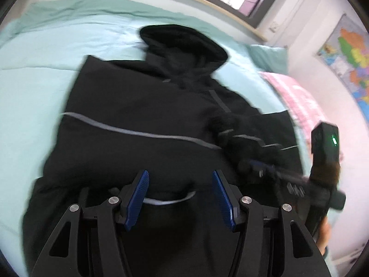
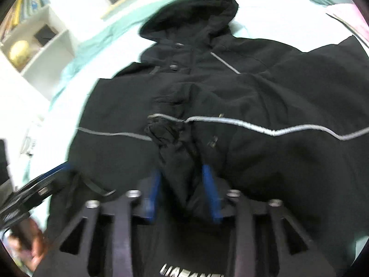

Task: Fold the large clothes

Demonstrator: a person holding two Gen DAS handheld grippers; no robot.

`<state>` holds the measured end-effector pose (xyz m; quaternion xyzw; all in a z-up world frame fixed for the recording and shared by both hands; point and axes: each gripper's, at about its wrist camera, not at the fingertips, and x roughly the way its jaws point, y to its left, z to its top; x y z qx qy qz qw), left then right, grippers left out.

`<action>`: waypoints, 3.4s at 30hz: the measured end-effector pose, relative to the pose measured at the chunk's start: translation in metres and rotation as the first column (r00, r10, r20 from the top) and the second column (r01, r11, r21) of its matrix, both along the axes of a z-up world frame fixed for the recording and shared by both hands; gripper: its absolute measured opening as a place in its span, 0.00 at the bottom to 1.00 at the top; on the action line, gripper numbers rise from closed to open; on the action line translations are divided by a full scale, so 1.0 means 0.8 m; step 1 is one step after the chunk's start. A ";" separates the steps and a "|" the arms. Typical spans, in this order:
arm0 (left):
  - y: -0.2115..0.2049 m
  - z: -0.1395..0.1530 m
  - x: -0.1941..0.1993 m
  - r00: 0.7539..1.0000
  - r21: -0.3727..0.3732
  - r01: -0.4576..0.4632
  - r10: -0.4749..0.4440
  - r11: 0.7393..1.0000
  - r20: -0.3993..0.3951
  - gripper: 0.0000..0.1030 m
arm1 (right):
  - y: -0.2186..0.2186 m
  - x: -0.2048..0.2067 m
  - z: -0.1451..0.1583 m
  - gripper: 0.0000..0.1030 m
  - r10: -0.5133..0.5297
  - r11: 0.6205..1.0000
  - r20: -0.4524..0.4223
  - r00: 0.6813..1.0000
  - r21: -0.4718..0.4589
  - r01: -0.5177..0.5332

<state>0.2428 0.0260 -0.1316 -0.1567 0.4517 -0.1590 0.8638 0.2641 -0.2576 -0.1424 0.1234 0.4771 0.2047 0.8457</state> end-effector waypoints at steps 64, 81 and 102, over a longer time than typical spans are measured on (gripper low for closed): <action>0.039 -0.067 0.122 0.996 0.075 -0.025 0.031 0.997 -0.085 0.35 | 0.072 0.098 0.003 0.68 -0.121 0.956 0.062 0.991 -0.262 0.133; 0.074 0.011 0.022 0.998 0.049 -0.028 0.025 0.998 0.064 0.53 | 0.006 -0.014 0.083 0.72 -0.125 0.960 0.146 0.981 -0.232 0.156; 0.072 0.021 0.033 0.992 0.111 -0.110 0.102 0.988 0.081 0.49 | -0.020 -0.017 0.063 0.73 -0.111 0.909 0.170 0.979 -0.381 0.169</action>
